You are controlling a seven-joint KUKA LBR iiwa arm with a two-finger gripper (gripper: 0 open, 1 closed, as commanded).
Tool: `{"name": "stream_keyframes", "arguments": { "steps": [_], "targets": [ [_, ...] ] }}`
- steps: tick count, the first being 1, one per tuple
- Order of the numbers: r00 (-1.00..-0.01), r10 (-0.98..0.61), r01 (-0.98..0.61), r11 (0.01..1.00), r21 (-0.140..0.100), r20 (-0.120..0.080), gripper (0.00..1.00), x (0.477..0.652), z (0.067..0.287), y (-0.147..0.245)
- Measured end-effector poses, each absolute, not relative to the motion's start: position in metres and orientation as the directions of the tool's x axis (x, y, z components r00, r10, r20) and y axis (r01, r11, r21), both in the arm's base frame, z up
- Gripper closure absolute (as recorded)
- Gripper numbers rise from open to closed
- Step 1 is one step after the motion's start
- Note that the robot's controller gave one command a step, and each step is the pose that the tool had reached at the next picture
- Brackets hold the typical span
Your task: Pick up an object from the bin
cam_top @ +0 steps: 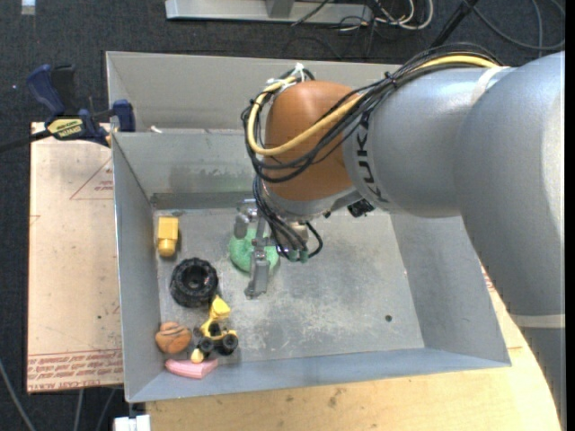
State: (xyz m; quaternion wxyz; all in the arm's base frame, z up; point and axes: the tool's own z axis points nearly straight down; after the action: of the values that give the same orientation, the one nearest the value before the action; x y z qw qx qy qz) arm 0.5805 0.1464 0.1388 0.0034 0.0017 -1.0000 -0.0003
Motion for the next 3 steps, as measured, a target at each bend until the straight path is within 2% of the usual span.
{"name": "stream_keyframes", "arguments": {
  "steps": [2, 3],
  "targets": [
    [-1.000, -0.010, -0.010, 1.000, 0.002, -0.001, 0.00, 0.583, 0.143, 0.146],
    [-0.992, -0.123, -0.123, 0.992, 0.001, -0.002, 0.00, 0.571, 0.121, 0.142]
  ]
}}
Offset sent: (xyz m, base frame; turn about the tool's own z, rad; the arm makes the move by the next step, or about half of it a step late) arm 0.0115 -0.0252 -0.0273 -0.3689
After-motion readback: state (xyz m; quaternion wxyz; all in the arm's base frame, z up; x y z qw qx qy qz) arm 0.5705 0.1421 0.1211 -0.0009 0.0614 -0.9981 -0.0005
